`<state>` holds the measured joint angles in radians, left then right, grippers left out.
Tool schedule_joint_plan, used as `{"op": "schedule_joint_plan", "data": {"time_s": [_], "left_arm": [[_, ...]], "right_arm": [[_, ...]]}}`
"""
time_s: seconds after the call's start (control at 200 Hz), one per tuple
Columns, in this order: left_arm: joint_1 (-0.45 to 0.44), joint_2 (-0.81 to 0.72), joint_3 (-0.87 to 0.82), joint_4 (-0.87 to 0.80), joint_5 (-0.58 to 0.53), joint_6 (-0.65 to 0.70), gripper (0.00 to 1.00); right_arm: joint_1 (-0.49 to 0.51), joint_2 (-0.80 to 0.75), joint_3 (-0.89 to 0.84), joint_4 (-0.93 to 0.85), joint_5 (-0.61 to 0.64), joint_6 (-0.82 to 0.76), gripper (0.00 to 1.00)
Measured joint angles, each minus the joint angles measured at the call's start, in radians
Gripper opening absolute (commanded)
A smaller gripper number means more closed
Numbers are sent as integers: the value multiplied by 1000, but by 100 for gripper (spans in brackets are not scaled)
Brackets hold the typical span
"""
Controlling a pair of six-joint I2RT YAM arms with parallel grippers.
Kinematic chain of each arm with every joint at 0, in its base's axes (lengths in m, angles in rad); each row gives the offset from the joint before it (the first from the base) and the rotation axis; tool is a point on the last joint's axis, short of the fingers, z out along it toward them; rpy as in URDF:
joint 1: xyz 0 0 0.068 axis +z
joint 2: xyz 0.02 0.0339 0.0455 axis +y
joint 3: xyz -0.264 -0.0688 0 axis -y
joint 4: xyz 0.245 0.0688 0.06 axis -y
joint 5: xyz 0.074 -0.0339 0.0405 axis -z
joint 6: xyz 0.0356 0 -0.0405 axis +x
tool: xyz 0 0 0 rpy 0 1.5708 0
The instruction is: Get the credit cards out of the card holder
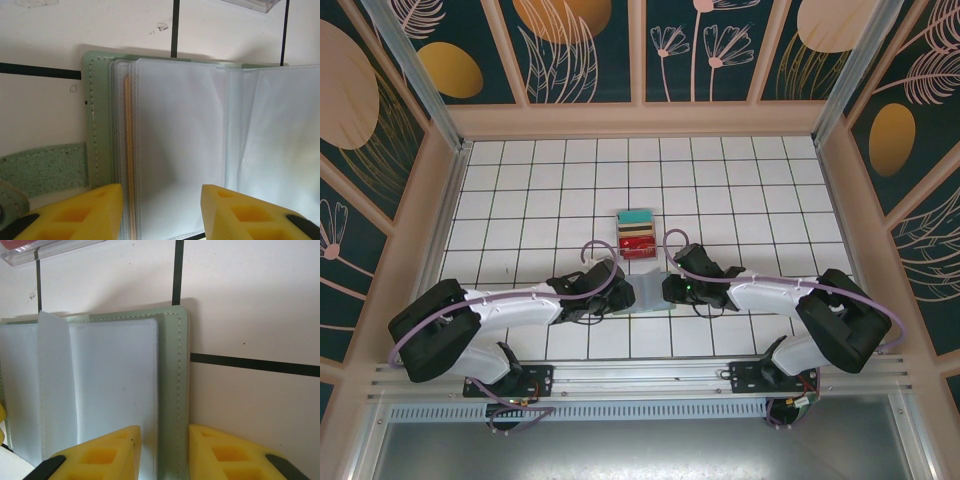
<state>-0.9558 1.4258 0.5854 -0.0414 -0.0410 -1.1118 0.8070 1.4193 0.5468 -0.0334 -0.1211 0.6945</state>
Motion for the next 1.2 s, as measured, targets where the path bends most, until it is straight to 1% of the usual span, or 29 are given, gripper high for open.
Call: {"op": "schedule_joint_plan", "data": {"time_s": [0.445,0.681,0.916,1.061,1.116,1.201], "left_arm": [[1,17,0,44,43,8,46],[1,3,32,-23,11,19,47],[1,-17,43,-21,7,31,47],[1,5,44,-23,8,30,45],[1,10,46,-37,0,30,47],[1,10,47,-53,-19,26,47]], "right_arm": [[0,4,0,1,0,0,31],[0,4,0,1,0,1,31],[0,4,0,1,0,4,31],[0,4,0,1,0,4,30],[0,4,0,1,0,4,31],[0,4,0,1,0,4,31]]}}
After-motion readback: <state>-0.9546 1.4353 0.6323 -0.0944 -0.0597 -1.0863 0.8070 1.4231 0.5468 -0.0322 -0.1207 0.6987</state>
